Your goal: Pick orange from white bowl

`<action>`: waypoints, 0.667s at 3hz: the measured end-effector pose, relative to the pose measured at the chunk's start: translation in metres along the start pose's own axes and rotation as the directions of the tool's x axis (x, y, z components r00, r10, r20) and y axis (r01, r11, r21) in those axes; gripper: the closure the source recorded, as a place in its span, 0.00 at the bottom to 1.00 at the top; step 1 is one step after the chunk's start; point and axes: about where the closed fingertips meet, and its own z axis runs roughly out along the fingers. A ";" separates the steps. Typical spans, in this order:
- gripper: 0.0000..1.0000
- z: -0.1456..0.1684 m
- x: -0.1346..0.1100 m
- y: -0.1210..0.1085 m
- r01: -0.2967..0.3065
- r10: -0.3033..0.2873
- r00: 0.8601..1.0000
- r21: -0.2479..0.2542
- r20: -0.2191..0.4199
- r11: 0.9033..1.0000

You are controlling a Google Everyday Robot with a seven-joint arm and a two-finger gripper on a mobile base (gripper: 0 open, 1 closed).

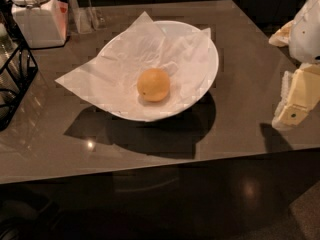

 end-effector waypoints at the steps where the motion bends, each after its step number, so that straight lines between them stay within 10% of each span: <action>1: 0.00 0.000 0.000 0.000 0.000 0.000 1.000 0.000 0.000 1.000; 2: 0.00 0.002 -0.025 -0.005 0.068 -0.067 0.996 -0.014 0.058 0.998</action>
Offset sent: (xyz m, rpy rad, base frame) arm 0.0226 0.0522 0.0059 0.0893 0.0011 0.1946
